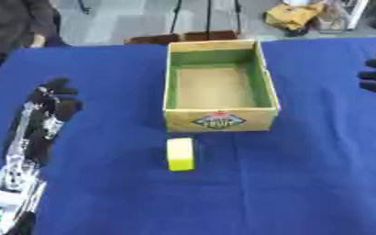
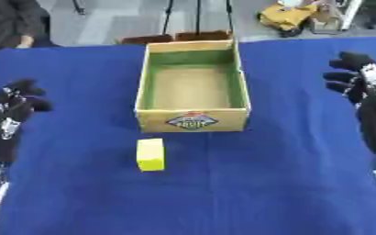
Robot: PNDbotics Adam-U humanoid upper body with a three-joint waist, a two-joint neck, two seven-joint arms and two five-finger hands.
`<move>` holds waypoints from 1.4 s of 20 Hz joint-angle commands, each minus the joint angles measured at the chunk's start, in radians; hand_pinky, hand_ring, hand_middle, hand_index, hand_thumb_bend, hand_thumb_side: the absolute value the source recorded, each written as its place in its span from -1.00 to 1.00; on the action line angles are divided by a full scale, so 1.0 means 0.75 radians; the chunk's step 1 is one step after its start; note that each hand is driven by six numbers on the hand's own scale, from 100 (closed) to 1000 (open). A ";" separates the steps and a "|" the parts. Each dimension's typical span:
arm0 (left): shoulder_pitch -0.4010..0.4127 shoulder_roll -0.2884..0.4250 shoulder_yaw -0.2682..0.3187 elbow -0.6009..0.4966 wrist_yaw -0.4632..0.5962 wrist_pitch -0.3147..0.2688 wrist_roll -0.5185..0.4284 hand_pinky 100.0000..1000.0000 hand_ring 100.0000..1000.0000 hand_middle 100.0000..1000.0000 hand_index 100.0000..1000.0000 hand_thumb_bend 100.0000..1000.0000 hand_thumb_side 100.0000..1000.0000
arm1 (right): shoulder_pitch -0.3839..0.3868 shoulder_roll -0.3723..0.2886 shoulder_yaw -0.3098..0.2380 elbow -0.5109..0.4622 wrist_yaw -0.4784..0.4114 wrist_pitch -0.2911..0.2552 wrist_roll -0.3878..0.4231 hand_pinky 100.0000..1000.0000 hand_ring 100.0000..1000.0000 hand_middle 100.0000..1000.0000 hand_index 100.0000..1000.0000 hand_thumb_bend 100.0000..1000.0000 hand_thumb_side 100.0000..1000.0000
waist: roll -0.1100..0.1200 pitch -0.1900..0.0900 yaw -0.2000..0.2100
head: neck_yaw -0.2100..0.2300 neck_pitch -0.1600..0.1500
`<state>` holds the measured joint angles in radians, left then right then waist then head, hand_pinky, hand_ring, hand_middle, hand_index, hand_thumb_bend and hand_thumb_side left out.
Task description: Pick up objects on the table and place them in the box.
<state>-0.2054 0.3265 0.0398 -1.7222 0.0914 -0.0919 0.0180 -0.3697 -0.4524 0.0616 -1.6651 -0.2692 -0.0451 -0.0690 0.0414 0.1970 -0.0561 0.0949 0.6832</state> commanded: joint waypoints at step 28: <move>-0.190 0.211 -0.346 -0.015 -0.433 0.209 -0.466 0.41 0.26 0.34 0.71 0.50 -0.05 | -0.019 -0.030 -0.002 -0.027 -0.002 0.006 0.005 0.56 0.50 0.50 0.71 -1.00 0.68 | 0.009 -0.029 -0.025 | 0.012 -0.017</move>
<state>-0.3322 0.4531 -0.2154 -1.7265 -0.2214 0.0653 -0.3225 -0.3699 -0.4526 0.0631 -1.6652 -0.2692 -0.0411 -0.0652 0.0492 0.1911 -0.0743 0.1015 0.6755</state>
